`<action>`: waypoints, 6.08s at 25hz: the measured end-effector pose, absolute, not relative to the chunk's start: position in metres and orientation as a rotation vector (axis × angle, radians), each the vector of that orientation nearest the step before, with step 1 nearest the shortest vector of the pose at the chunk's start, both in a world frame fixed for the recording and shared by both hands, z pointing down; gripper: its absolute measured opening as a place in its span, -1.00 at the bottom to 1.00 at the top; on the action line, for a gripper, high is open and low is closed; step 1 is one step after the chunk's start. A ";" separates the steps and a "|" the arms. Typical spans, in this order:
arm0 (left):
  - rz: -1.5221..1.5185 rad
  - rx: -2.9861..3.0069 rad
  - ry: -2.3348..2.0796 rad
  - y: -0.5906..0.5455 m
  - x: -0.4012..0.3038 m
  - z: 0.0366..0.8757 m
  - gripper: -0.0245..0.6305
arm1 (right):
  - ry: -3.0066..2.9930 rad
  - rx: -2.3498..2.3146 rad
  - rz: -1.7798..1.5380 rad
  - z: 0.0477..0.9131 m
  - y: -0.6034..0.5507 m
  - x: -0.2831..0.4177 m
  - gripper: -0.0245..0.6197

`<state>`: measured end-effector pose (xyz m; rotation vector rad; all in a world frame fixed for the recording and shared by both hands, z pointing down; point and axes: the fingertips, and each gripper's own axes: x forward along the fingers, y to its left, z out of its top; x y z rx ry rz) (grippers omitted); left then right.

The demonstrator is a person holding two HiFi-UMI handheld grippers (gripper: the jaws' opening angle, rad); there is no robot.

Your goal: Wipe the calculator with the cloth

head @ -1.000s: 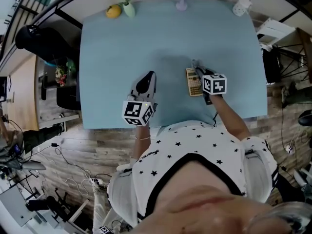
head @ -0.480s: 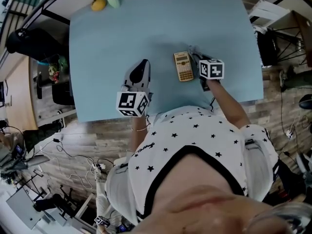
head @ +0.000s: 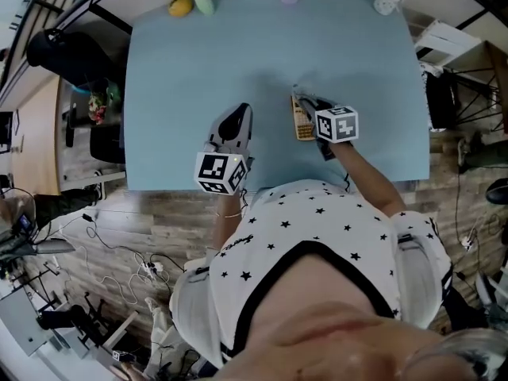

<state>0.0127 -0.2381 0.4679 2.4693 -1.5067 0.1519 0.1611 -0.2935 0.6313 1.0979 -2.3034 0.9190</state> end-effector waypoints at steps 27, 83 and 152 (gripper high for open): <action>0.149 2.474 -1.502 -0.233 0.014 0.461 -0.82 | -2.268 1.043 0.982 0.653 -0.274 0.150 -0.77; 0.183 2.522 -1.422 -0.239 0.039 0.459 -0.82 | -2.286 1.059 1.065 0.649 -0.241 0.157 -0.77; 0.209 2.534 -1.460 -0.241 0.048 0.452 -0.82 | -2.775 1.239 0.801 0.492 -0.281 0.177 -0.79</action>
